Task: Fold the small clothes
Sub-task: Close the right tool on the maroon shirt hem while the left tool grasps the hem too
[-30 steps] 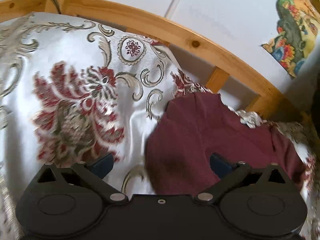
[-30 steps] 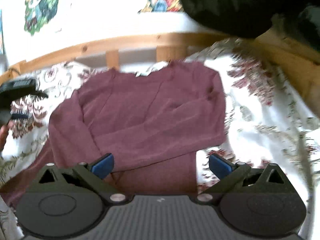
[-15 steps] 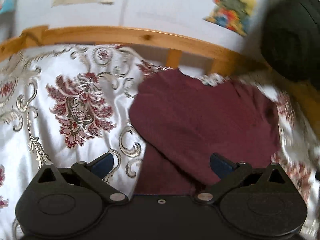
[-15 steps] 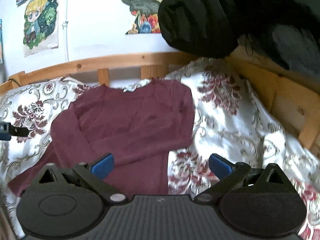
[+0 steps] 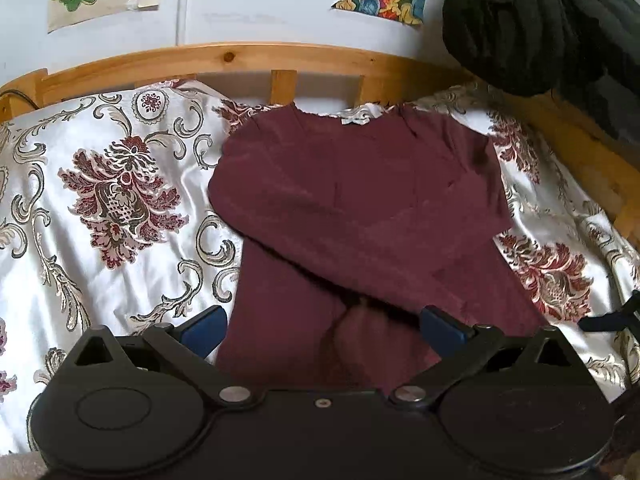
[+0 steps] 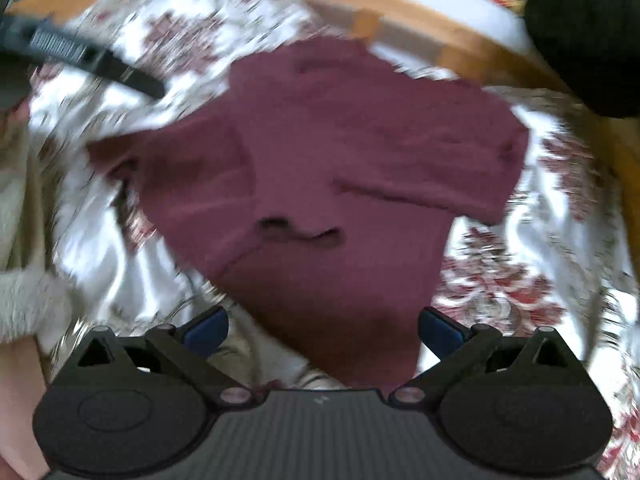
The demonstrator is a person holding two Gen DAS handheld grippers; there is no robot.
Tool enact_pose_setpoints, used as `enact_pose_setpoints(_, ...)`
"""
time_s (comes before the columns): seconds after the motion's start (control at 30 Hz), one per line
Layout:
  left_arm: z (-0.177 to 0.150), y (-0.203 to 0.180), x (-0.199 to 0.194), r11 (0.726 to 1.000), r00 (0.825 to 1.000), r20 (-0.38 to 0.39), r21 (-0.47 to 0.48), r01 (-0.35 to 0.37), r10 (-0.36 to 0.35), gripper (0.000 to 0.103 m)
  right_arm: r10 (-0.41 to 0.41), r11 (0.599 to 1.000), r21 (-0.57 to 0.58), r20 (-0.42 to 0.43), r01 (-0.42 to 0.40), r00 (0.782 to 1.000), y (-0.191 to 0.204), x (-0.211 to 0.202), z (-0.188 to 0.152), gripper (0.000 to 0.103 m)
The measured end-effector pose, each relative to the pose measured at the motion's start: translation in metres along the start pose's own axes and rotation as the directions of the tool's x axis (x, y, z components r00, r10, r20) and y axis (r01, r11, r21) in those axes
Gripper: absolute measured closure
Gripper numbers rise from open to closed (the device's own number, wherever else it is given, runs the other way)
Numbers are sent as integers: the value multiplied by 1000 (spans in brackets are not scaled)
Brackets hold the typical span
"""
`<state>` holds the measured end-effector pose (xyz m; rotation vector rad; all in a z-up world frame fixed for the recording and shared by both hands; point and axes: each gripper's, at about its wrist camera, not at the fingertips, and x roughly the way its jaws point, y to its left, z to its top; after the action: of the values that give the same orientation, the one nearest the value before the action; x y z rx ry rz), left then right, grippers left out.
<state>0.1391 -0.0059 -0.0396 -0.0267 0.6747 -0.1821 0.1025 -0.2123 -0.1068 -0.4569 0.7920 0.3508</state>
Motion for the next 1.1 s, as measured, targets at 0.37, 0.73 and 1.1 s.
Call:
enact_pose_setpoints(0.37,0,0,7,1000,999,-38,-6,-4,4,1,-47,999,-8,-31,47,998,18,43,3,5)
enact_pose_setpoints(0.73,0,-6,6,999,999,-33,30,37,-36,1,-7,966,260,17,2,1000,-29,36,2,30)
enact_pose_setpoints(1.1,-22,-66,-1,906,987,-53,392,157,-148,1,40,938,341,59,-57,997,-37,30,0,80)
